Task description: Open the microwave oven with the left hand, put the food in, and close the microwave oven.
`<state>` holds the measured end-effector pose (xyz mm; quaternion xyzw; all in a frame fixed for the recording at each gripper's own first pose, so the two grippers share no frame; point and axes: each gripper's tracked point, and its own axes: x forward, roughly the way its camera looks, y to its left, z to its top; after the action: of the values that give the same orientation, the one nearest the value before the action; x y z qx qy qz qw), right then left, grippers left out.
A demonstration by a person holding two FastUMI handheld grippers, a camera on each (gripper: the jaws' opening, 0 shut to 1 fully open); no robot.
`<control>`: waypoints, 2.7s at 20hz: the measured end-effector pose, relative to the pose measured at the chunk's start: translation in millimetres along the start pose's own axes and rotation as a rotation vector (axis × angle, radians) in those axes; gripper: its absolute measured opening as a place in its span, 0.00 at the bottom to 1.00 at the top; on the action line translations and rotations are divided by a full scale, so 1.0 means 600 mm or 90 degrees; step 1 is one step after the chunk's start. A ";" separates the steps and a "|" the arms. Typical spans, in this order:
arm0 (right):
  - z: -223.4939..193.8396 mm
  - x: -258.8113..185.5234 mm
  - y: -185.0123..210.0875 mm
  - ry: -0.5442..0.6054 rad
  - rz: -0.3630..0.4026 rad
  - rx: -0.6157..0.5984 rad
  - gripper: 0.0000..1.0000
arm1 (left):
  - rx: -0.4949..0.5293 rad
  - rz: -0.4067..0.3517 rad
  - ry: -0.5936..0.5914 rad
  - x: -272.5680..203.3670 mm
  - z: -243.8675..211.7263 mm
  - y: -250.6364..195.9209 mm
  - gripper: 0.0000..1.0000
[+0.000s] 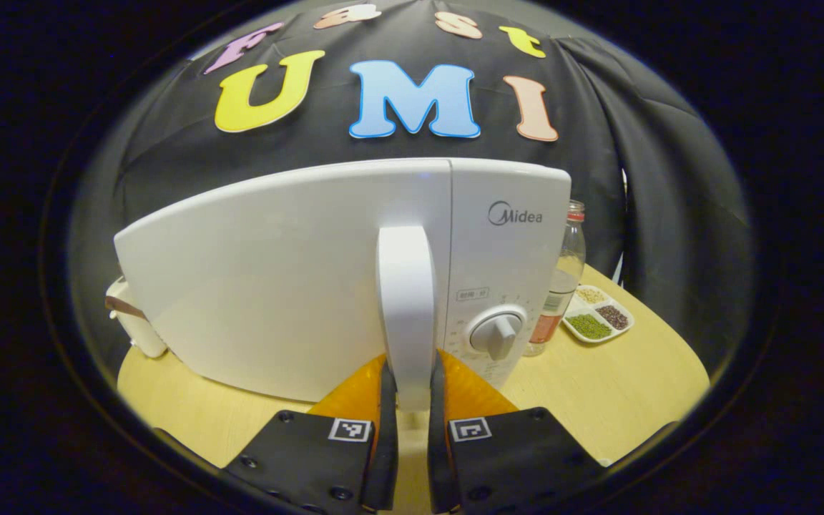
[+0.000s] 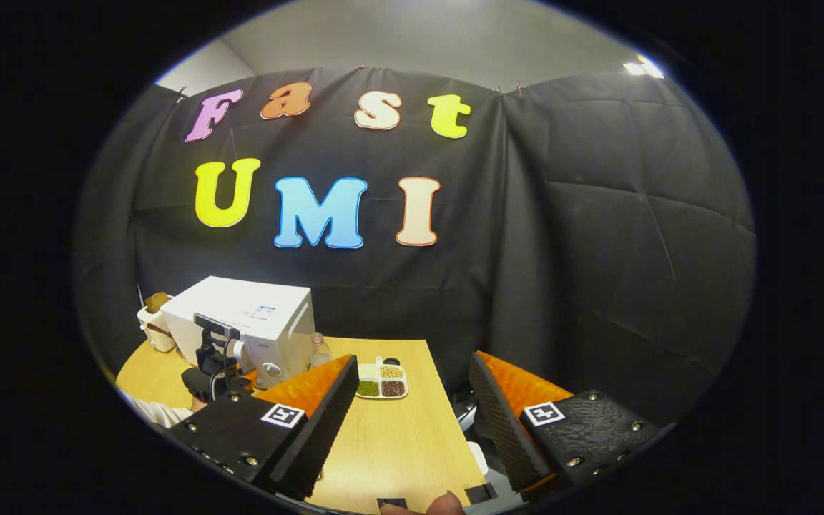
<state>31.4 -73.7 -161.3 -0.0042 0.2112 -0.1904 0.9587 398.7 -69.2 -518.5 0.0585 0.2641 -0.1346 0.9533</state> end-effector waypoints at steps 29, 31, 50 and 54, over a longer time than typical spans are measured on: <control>-0.103 -0.233 -0.105 0.028 -0.053 0.015 0.96 | -0.006 0.015 0.047 -0.011 -0.016 -0.002 0.18; -0.119 -0.250 -0.107 0.036 -0.059 0.011 0.96 | -0.007 0.014 0.051 -0.014 -0.015 -0.002 0.18; -0.183 -0.216 0.141 0.078 0.048 0.000 0.96 | -0.009 -0.077 0.033 -0.328 -0.184 0.138 0.18; -0.241 -0.148 0.243 0.137 0.083 -0.020 0.96 | 0.010 -0.118 0.015 -0.357 -0.197 0.165 0.18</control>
<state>-48.5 104.6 -270.0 0.0151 0.3157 -0.1236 0.9406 192.8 95.8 -504.3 0.0425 0.2782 -0.2236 0.9332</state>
